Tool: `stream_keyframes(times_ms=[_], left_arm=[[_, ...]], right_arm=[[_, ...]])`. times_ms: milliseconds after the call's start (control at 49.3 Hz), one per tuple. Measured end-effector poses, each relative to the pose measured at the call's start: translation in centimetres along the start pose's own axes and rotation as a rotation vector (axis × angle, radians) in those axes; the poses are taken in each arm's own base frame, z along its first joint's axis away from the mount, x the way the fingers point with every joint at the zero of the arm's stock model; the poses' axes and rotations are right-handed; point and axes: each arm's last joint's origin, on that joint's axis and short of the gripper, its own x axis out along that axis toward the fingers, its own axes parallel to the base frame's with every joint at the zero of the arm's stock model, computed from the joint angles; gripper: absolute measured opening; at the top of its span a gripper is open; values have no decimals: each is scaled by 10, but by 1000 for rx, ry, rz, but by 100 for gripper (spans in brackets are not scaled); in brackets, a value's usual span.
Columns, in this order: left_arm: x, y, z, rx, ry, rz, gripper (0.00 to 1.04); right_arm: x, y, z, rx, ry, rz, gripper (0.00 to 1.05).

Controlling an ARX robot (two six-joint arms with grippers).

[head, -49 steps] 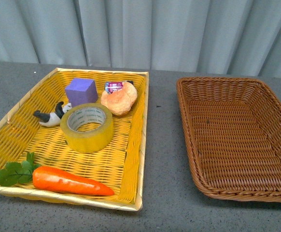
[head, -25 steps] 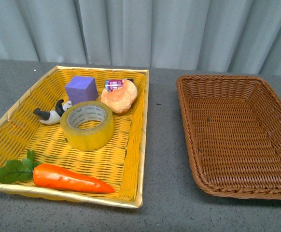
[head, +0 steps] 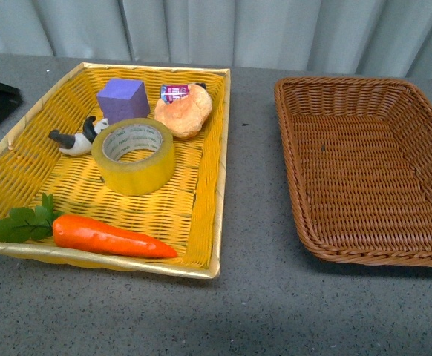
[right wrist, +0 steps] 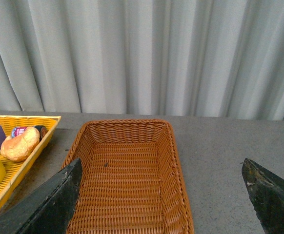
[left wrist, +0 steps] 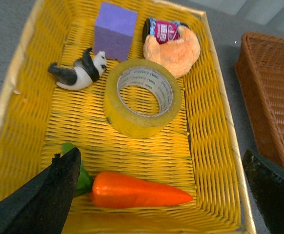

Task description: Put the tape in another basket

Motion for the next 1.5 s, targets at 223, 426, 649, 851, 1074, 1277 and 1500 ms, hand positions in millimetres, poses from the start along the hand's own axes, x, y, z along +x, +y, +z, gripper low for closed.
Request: stream_keyframes(times_ms=[223,426,649,851,1074,1277,1500], left_arm=[[71,0,-9,-36,204,92,98],[123,6,-11,-85,274,177,98],[157,18,-2,-153,313,267,98],[168,19,-5,-168,325,295,97],[171,12,-1,-177,320,290,50],[173,8,2,-182,314,284,17],[166,-1,9,-144,320,272,14]], right_arm=[[0,0,0,0,0,0,96],[0,0,0,0,0,0,96],[0,0,0,0,0,0,96],[0,0,0,0,0,0,96],[0,0,0,0,0,0,96],[0,0,0,0,0,0,96],[0,0,0,0,0,0,96]])
